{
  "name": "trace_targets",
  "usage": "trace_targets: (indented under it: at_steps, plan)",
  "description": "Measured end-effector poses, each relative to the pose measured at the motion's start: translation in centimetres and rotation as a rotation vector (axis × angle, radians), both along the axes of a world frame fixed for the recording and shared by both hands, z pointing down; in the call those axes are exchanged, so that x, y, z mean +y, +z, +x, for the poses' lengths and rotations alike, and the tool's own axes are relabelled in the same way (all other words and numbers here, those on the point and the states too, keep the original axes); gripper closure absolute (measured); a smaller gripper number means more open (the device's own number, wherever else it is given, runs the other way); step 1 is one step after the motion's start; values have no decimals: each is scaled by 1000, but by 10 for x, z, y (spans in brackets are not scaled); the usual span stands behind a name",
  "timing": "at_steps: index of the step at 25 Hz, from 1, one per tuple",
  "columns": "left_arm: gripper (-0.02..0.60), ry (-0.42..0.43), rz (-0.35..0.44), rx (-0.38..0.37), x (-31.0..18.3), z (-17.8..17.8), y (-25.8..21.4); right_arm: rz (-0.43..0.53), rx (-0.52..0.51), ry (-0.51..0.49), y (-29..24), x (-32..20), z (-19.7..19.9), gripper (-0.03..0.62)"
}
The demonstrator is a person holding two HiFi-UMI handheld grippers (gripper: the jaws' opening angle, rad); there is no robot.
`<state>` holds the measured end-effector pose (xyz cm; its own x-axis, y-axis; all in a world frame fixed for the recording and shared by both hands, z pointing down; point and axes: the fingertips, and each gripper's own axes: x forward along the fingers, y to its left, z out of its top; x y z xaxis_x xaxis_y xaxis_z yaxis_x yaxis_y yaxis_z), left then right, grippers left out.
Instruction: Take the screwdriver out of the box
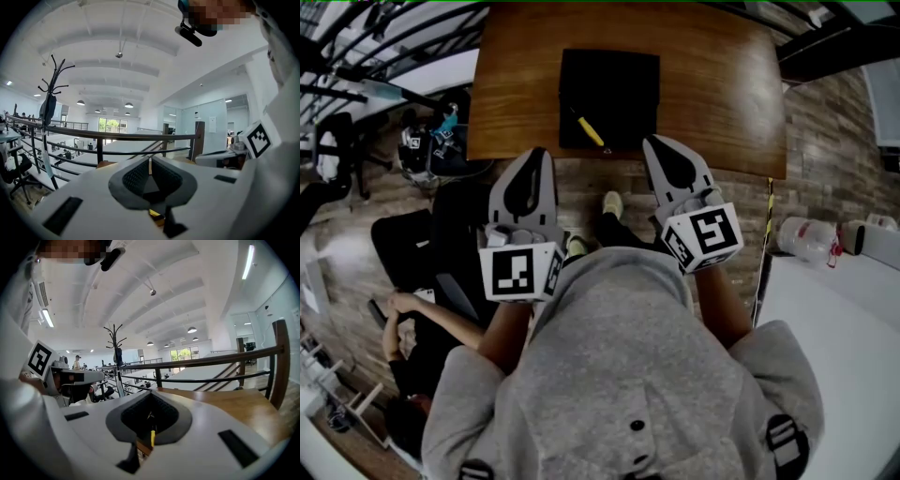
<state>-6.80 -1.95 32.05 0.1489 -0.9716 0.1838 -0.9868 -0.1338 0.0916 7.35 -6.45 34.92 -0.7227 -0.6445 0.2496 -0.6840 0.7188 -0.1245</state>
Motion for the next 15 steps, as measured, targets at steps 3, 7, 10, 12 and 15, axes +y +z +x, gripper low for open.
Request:
trace_targets:
  at_steps: [3, 7, 10, 12, 15]
  plan:
    - [552, -10, 2, -7, -11, 5, -3, 0, -9, -5, -2, -12, 5, 579]
    - [552, -14, -2, -13, -20, 17, -4, 5, -24, -40, -6, -21, 12, 579]
    - [552, -23, -10, -21, -22, 21, -1, 11, -34, -57, -6, -25, 15, 579]
    - [552, -31, -11, -26, -24, 24, -1, 18, -36, -67, -5, -28, 15, 579]
    - [552, -44, -10, -37, -23, 27, -4, 25, -41, -79, -5, -30, 18, 579]
